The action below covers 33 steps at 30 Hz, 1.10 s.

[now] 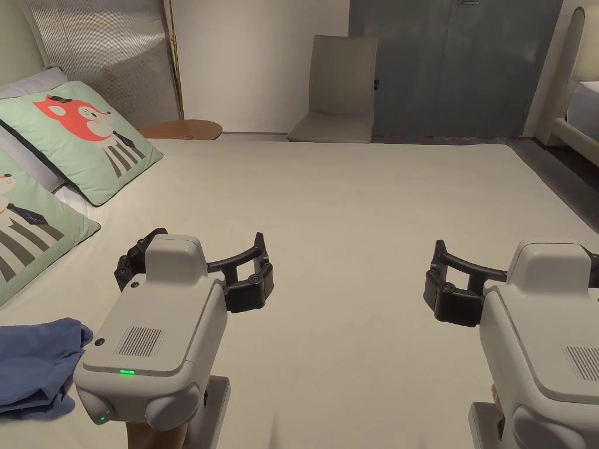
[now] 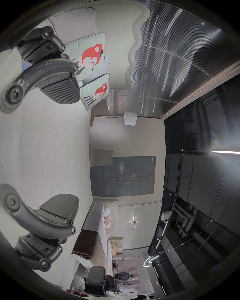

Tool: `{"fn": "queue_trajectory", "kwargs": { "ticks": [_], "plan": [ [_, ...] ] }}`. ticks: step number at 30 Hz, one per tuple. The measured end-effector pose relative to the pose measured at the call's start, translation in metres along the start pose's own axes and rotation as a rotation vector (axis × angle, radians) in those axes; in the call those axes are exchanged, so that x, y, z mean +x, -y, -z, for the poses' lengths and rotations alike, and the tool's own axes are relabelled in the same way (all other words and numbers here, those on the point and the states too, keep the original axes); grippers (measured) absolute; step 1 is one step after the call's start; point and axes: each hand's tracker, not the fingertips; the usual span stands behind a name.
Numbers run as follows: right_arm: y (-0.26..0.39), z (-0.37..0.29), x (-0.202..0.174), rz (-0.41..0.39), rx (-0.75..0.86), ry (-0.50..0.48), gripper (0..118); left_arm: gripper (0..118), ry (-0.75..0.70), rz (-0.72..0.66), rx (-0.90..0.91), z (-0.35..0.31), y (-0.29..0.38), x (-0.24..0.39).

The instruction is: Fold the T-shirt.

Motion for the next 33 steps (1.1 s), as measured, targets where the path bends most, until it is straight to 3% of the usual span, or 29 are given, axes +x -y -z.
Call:
{"fn": "queue_trajectory", "kwargs": {
  "ticks": [33],
  "plan": [
    [-0.0012, -0.0032, 0.0001, 0.003, 0.011, -0.005, 118, 110, -0.002, -0.017, -0.004, -0.0055, -0.0026, -0.0031]
  ]
}}
